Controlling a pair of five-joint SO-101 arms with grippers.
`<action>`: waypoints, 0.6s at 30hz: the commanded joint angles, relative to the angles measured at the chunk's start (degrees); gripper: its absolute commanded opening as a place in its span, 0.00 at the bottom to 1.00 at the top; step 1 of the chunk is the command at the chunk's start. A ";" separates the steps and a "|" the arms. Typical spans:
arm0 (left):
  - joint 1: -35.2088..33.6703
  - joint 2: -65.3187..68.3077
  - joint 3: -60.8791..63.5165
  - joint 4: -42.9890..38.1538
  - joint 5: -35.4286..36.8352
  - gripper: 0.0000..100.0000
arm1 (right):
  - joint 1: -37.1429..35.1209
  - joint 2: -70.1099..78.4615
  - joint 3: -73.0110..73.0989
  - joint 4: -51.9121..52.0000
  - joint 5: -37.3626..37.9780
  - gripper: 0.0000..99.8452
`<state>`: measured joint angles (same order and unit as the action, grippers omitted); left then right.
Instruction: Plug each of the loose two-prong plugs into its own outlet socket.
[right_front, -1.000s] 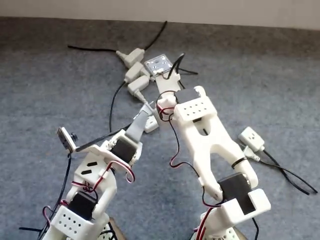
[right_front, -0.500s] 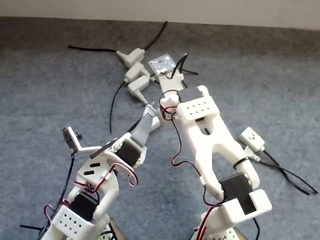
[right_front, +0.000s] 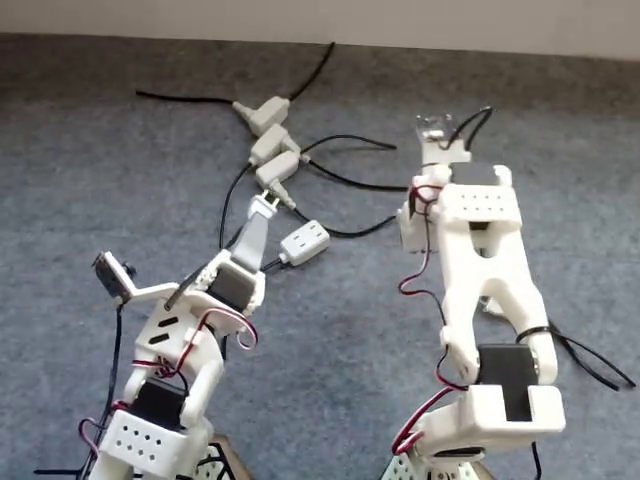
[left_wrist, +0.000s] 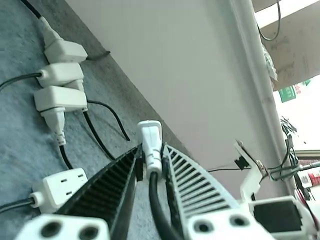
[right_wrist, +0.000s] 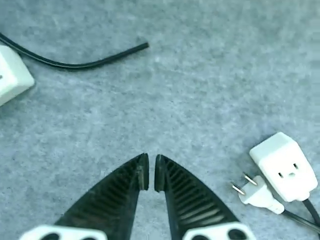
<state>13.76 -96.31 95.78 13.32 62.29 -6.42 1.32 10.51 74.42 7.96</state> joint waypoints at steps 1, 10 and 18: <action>-2.68 0.04 -4.09 0.09 -2.29 0.01 | 2.15 -0.92 -1.19 2.68 0.18 0.03; -3.65 0.57 -12.88 10.99 -4.75 0.01 | 2.07 -1.10 8.04 -0.22 0.09 0.03; -3.65 25.89 -29.14 16.62 -10.29 0.01 | 1.89 -1.19 11.82 -2.59 -5.89 0.03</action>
<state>10.42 -81.54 75.21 28.35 52.88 -5.01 1.23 22.11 72.66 3.38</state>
